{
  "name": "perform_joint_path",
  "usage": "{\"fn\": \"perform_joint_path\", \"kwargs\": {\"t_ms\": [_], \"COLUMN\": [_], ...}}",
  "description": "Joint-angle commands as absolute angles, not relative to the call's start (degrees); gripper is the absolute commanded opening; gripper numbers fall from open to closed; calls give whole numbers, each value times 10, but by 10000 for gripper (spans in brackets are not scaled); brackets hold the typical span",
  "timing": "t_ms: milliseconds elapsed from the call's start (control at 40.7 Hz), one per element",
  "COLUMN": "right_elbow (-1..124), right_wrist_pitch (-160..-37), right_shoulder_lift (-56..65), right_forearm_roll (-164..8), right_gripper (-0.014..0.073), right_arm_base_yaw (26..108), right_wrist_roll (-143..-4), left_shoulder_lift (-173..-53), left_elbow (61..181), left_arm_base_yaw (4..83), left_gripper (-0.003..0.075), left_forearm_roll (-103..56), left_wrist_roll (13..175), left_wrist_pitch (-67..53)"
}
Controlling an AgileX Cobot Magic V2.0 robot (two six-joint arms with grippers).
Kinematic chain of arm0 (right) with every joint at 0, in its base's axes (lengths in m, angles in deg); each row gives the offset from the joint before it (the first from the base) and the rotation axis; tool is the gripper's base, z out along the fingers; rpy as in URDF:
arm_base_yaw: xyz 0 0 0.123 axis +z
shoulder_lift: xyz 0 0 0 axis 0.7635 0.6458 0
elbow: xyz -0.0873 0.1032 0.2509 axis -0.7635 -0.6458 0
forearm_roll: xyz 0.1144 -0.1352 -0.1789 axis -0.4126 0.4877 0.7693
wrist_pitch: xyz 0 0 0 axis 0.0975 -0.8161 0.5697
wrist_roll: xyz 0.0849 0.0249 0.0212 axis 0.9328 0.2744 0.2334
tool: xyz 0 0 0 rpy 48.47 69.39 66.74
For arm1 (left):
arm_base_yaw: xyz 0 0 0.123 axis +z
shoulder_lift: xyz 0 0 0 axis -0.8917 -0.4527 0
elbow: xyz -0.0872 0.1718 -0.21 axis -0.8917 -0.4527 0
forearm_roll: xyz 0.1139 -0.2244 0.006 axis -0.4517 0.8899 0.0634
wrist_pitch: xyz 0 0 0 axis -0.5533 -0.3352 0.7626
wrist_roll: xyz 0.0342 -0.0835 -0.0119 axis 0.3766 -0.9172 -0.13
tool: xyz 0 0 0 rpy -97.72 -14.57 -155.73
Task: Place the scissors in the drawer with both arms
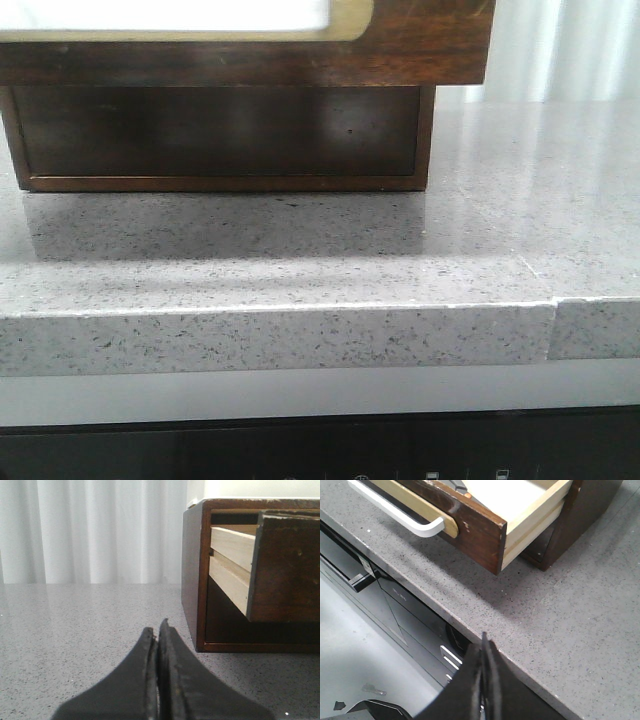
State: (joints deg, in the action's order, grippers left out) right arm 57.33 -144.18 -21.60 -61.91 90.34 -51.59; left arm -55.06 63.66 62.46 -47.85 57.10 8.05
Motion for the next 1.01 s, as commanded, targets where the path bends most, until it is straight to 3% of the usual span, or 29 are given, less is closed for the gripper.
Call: {"fn": "perform_joint_path", "kwargs": {"t_ms": [0, 270, 689, 984], "right_elbow": [585, 573, 338, 170], "right_wrist_pitch": [-1401, -1393, -1142, -1077], "right_shoulder_lift": [-213, -233, -427, -529], "right_forearm_roll": [-613, -616, -612, -612], "right_gripper": [-116, -116, -116, -116], "right_arm_base_yaw": [903, 877, 564, 467], "right_wrist_roll": [-516, -516, -540, -540], "left_shoulder_lift": [-539, -539, -539, -539], "left_elbow": [621, 621, 621, 621], "left_arm_base_yaw": [625, 625, 625, 625], "left_gripper": [-20, -20, -20, -20], "left_forearm_roll": [-473, -473, -473, -473], "left_wrist_roll": [567, 567, 567, 567], "left_wrist_pitch": [129, 129, 129, 129]}}
